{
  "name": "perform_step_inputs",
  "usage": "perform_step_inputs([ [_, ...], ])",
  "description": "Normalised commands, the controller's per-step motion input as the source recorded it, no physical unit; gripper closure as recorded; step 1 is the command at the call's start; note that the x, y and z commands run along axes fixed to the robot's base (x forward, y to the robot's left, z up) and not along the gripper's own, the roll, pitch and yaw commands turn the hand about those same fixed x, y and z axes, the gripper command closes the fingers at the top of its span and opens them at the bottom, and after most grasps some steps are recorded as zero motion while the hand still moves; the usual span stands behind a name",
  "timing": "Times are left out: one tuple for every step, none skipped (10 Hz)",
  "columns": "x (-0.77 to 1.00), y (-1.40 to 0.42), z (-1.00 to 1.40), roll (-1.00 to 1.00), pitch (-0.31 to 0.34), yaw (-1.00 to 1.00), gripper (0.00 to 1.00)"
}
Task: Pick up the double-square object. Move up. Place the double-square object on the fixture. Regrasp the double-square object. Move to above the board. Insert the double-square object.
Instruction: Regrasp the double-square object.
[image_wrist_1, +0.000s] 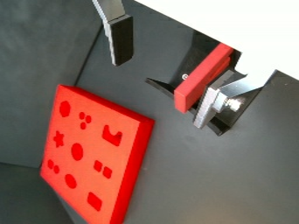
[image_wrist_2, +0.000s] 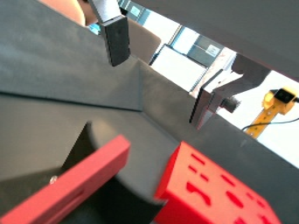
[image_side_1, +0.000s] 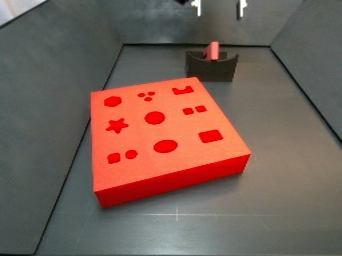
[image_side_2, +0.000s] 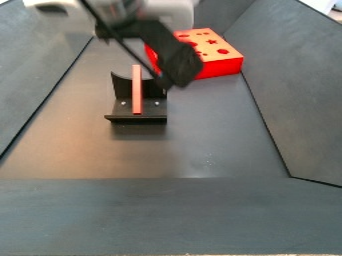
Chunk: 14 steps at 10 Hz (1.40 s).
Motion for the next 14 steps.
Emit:
perform_step_inputs([
  [-0.03,0.00,0.30,0.05,0.067,-0.01,0.00],
  [-0.11,-0.86,0.56,1.00,0.065,0.03,0.00],
  [-0.10,-0.86,0.51,1.00,0.064,0.03,0.00],
  [-0.11,-0.67,0.33,1.00,0.049,0.03,0.00],
  [-0.11,-0.57,0.20,1.00,0.043,0.02,0.00],
  [-0.08,-0.37,0.06,1.00,0.037,0.02,0.00],
  [-0.06,-0.19,0.05,1.00,0.036,0.02,0.00],
  [-0.04,-0.04,0.04,1.00,0.036,0.02,0.00],
  [-0.04,-0.04,0.02,1.00,0.034,0.02,0.00],
  [-0.03,-0.04,0.01,1.00,0.029,0.02,0.00],
  [-0.05,-0.03,0.02,1.00,0.023,0.02,0.00],
  [-0.05,-0.03,0.02,1.00,0.017,0.02,0.00],
  [-0.05,-0.03,0.00,1.00,0.010,0.02,0.00],
  [-0.05,-0.03,0.00,1.00,0.004,0.03,0.00],
])
